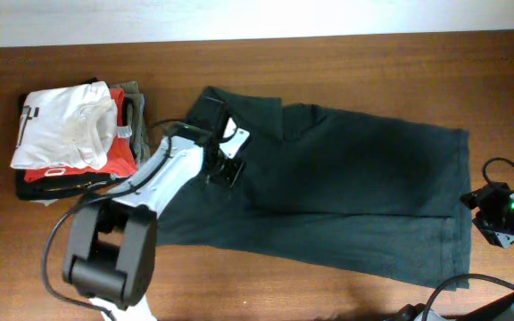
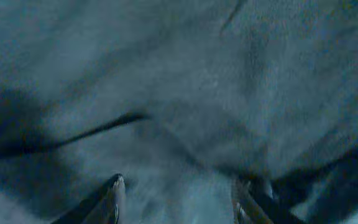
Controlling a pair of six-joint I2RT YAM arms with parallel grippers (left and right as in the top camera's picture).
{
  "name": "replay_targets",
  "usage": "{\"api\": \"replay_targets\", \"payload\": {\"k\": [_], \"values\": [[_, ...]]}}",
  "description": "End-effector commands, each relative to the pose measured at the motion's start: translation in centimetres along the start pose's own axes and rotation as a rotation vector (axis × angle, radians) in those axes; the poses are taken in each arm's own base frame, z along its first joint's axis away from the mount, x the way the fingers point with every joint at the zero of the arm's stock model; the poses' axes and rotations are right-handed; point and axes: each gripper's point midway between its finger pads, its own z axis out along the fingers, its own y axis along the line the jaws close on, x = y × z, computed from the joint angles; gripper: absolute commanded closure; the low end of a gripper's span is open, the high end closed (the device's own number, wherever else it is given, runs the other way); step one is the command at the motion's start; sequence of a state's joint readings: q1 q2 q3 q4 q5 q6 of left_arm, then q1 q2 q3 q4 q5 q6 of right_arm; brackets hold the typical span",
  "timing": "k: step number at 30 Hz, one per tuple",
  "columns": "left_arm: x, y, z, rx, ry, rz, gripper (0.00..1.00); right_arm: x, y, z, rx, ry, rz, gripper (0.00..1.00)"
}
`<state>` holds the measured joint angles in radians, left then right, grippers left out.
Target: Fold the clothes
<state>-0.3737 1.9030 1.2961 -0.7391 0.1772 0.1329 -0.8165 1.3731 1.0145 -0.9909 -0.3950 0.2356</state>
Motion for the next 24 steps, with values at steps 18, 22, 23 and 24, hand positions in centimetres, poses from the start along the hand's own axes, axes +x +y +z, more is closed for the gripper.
{"api": "replay_targets", "payload": {"k": [18, 22, 23, 24], "values": [[-3.3, -1.8, -0.3, -0.26, 0.063, 0.133, 0.32, 0.7, -2.2, -0.8, 0.137, 0.015, 0.028, 0.42], [-2.6, 1.0, -1.3, -0.368, 0.1, 0.11, 0.13, 3.7, -7.5, 0.6, 0.339, 0.095, 0.228, 0.35], [-3.0, 1.6, -1.9, -0.372, 0.094, 0.095, 0.04, 4.3, -8.2, 0.9, 0.35, 0.121, 0.251, 0.35], [-3.4, 2.0, -2.8, -0.375, 0.088, 0.081, 0.03, 5.0, -8.7, 1.2, 0.357, 0.146, 0.27, 0.35]]}}
